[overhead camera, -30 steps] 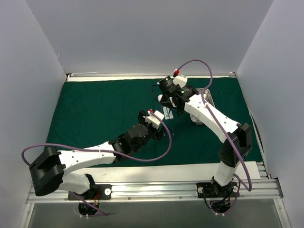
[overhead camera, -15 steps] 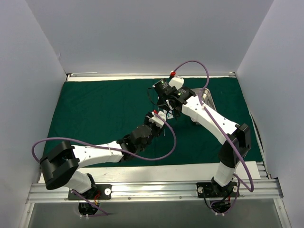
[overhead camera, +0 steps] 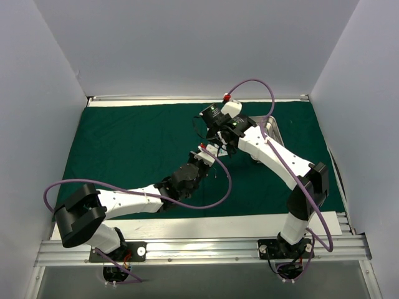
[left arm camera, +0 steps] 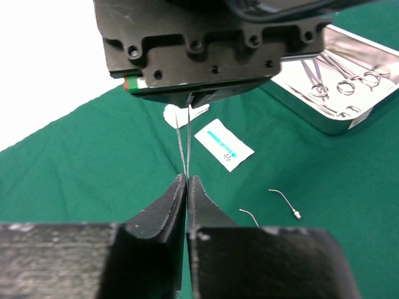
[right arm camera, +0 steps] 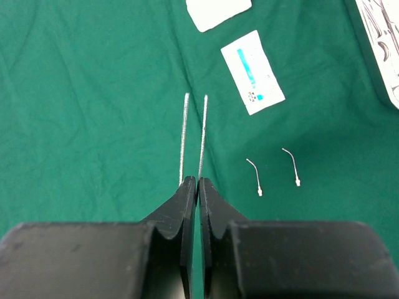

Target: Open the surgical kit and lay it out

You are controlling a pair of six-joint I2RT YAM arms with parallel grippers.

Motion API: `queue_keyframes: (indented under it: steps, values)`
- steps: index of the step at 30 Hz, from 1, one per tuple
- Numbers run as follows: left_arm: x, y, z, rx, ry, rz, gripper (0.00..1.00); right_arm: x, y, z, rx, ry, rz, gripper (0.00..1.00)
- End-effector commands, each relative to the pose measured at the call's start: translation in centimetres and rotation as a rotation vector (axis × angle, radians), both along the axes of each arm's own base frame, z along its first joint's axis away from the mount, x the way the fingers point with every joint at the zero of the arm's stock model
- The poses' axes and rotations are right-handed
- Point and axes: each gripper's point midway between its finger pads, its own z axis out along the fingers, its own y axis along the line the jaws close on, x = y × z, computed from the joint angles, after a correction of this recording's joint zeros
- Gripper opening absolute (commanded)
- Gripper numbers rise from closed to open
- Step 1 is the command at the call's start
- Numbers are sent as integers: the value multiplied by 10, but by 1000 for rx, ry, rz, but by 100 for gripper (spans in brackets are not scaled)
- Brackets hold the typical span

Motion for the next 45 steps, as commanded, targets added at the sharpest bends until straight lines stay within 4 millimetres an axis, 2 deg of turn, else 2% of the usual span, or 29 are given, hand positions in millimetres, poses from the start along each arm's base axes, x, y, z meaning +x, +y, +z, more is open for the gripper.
queue_keyframes:
  steps: [1, 4, 9, 15, 17, 19, 22, 23, 26, 28, 29, 30, 31, 32, 33, 35, 37, 38, 41, 45]
  values:
    - [-1, -5, 12, -54, -28, -19, 6, 1, 5, 8, 5, -18, -15, 0]
    - [-2, -5, 10, -55, -25, -20, 3, 2, 8, 8, 15, -19, -12, 0]
    - [-2, 1, 6, -60, -19, 2, 2, 4, 11, 11, 33, -29, -14, 2]
    - [0, 19, 2, -89, -24, 83, 2, 9, 18, 21, 73, -60, -6, 17]
    - [0, 23, 1, -97, -26, 100, 2, 11, 20, 25, 81, -71, 1, 27]
    - [1, 28, -2, -101, -26, 122, 2, 15, 22, 32, 88, -89, 3, 31]
    - [7, 37, -9, -129, -12, 160, 2, 19, 18, 43, 87, -119, -6, 43]
    - [10, 40, -10, -138, -6, 171, 2, 21, 15, 47, 81, -131, -10, 49]
    - [21, 51, -16, -166, 15, 215, 2, 26, 1, 54, 78, -152, -30, 62]
    - [27, 55, -20, -197, 34, 228, 2, 30, -15, 64, 82, -181, -48, 69]
    - [36, 63, -22, -201, 41, 250, 2, 29, -24, 58, 66, -176, -57, 77]
    - [40, 66, -23, -222, 54, 259, 2, 31, -30, 60, 67, -189, -65, 80]
    - [45, 68, -26, -228, 64, 265, 2, 33, -45, 68, 68, -212, -84, 83]
    - [54, 75, -29, -232, 75, 276, 2, 31, -54, 60, 50, -199, -87, 88]
    - [58, 78, -32, -238, 85, 282, 2, 30, -63, 70, 60, -228, -97, 89]
    - [70, 87, -34, -235, 91, 307, 2, 29, -85, 63, 21, -226, -111, 92]
    - [78, 92, -40, -231, 105, 325, 2, 27, -105, 70, -6, -254, -128, 93]
    - [85, 100, -43, -228, 116, 338, 2, 24, -112, 62, -27, -242, -134, 94]
    - [96, 107, -54, -224, 147, 347, 2, 21, -134, 64, -60, -255, -146, 98]
    - [118, 130, -68, -214, 178, 408, 2, 14, -151, 52, -87, -242, -125, 100]
